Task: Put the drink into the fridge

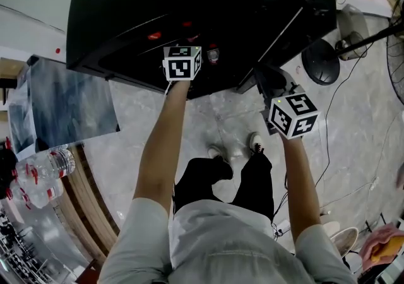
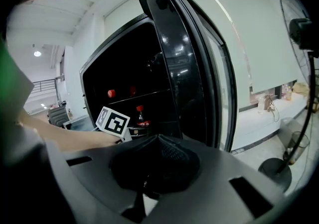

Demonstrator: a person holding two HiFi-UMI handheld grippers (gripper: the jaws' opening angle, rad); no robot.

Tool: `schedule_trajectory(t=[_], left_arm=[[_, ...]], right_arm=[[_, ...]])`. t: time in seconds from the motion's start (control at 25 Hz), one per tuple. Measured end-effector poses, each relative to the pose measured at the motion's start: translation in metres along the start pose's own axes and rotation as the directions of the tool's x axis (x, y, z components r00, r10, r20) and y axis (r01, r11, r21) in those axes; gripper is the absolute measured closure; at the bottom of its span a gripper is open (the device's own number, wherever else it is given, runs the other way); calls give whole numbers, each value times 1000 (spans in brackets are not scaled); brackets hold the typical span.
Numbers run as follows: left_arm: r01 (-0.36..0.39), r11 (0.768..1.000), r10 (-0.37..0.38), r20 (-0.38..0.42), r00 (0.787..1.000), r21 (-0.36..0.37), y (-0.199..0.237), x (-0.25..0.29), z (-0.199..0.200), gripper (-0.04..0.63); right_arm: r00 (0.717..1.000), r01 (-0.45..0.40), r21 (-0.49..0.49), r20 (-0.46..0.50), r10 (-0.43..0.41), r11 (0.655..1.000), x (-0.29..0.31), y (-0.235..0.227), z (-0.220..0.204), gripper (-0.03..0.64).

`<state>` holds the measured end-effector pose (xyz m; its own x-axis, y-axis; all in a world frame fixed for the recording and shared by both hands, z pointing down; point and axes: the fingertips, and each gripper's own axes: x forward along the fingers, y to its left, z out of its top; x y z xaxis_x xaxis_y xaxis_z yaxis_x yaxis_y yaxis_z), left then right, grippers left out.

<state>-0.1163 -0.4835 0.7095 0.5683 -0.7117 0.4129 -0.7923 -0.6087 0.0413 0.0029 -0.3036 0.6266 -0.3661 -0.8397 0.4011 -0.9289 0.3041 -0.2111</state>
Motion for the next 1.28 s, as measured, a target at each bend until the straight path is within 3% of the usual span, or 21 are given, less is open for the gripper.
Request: schedule_trajectory(t=[0.32, 0.52, 0.84, 1.08, 1.28], left_arm=[[7, 999, -6, 39, 999, -37, 10, 25, 12, 290], [28, 998, -26, 23, 999, -55, 9, 23, -3, 290], [20, 995, -16, 38, 999, -99, -10, -13, -5, 290], [-30, 990, 22, -53, 998, -137, -23, -51, -27, 290], [-73, 979, 59, -76, 995, -192, -37, -94, -27, 291]], right_arm=[[1000, 22, -53, -13, -23, 998, -2, -5, -1, 617], [999, 31, -56, -19, -32, 998, -6, -6, 0, 617], [999, 37, -50, -35, -39, 998, -27, -3, 7, 617], [998, 14, -67, -62, -18, 998, -51, 8, 19, 617], [998, 6, -94, -56, -11, 996, -75, 11, 42, 617]])
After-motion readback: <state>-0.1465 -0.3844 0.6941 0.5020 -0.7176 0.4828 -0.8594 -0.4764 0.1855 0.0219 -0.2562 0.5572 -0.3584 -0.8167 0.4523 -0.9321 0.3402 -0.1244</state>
